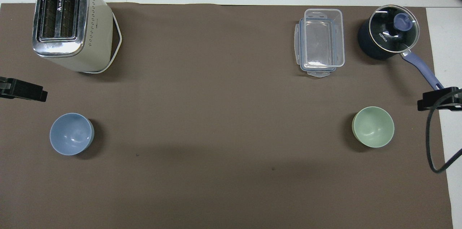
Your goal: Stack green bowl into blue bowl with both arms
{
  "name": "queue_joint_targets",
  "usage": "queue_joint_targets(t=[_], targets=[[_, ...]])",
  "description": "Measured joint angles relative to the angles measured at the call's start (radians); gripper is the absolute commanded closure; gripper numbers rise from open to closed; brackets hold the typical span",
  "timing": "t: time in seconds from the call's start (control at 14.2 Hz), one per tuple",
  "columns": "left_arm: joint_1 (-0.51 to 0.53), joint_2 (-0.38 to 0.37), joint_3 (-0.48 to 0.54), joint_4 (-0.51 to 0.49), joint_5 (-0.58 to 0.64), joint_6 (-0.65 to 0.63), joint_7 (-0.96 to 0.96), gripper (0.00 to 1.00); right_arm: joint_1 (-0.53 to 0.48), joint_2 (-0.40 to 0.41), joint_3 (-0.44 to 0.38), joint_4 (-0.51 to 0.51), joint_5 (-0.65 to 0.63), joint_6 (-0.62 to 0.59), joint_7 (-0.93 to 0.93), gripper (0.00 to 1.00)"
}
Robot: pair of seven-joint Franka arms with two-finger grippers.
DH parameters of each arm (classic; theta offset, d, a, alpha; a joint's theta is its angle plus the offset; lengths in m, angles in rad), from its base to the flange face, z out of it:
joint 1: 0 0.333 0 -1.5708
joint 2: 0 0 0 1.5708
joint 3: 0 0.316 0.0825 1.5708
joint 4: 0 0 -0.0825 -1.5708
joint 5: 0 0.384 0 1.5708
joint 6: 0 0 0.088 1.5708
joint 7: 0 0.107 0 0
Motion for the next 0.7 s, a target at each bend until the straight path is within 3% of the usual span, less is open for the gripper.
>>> queue_joint_targets(t=[0.7], targets=[[0.143, -0.070, 0.003, -0.341, -0.005, 0.268, 0.207, 0.00, 0.002, 0.000, 0.001, -0.002, 0.000, 0.000, 0.000, 0.00]])
